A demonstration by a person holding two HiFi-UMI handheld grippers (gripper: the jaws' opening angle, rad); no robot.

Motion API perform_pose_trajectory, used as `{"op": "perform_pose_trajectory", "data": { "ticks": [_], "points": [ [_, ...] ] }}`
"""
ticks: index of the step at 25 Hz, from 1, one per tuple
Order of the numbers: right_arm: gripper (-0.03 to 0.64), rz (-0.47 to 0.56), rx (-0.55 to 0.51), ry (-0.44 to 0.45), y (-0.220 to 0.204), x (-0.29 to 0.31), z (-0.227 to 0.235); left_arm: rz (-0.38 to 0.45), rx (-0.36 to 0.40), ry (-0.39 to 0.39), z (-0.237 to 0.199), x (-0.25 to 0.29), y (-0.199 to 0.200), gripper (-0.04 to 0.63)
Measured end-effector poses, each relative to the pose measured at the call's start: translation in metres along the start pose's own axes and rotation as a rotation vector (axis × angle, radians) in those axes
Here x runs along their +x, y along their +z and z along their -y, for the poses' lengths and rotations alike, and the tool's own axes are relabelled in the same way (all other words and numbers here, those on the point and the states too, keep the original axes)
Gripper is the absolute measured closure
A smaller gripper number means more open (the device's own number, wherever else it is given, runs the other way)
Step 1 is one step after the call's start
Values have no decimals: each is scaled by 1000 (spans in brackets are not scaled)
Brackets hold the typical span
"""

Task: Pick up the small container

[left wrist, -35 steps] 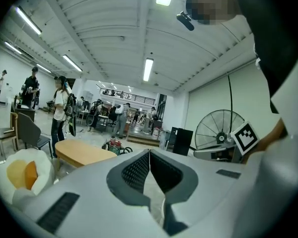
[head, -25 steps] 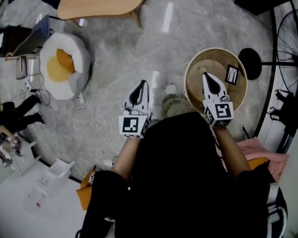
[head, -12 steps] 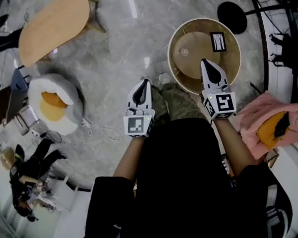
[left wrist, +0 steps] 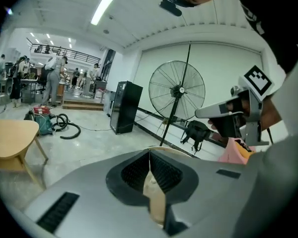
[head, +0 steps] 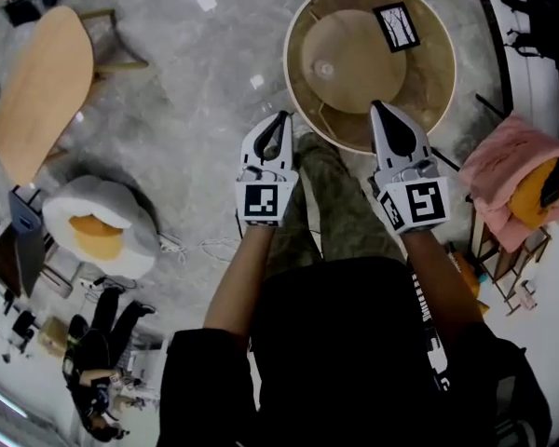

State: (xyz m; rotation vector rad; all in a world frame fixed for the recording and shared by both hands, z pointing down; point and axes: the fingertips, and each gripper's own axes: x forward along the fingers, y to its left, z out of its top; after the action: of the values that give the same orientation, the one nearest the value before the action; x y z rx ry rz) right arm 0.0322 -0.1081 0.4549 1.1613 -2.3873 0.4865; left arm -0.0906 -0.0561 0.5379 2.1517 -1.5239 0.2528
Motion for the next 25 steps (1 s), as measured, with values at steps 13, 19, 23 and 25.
{"op": "perform_pose_trajectory", "data": {
  "ticks": [13,19,23,25],
  "points": [
    [601,-46,99,-31,-105,36,50,-57,95,-130,9,118,-110,563],
    [601,-83,110,-28,-147,46,56,-81,172,-223,21,156,-146,361],
    [601,-97,120,-29,-166,51,62,-109,211,-239,25,179,-169,272],
    [601,-105,124,-31,-175,54,65,-122,233,-249,27,190,-179,255]
  ]
}}
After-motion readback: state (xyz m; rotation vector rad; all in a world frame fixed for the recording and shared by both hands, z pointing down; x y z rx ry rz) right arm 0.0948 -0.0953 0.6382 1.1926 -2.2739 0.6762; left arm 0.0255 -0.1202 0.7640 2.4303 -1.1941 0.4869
